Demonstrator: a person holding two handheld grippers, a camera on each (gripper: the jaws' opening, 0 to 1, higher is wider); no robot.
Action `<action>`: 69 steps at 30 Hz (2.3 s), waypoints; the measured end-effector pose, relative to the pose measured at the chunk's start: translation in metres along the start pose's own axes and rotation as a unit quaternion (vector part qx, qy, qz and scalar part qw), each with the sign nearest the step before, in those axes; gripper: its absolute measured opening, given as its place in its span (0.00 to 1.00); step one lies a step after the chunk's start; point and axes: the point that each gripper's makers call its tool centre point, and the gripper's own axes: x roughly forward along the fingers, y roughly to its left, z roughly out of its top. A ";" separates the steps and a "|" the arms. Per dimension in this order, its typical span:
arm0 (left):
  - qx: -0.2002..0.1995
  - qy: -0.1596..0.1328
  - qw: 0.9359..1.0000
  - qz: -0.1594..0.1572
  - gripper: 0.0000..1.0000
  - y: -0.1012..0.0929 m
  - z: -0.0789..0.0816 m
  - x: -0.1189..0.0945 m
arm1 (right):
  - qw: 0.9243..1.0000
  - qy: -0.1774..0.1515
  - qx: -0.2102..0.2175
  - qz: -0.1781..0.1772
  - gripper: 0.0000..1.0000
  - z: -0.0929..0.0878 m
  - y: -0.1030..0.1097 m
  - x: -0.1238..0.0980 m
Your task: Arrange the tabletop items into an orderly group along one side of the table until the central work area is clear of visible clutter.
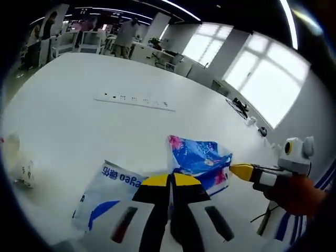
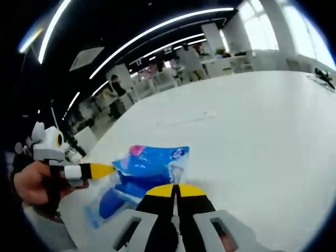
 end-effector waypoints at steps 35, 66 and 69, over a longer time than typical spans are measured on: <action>0.059 0.093 0.994 0.015 0.00 0.005 -0.050 0.056 | 0.998 0.052 0.019 -0.009 0.00 -0.037 -0.051 0.030; 0.025 0.068 0.997 0.020 0.12 0.007 -0.033 0.042 | 0.998 0.050 0.026 -0.027 0.10 -0.026 -0.053 0.031; 0.022 0.055 0.998 0.019 0.12 0.005 -0.028 0.035 | 0.998 0.045 0.026 -0.027 0.10 -0.021 -0.055 0.029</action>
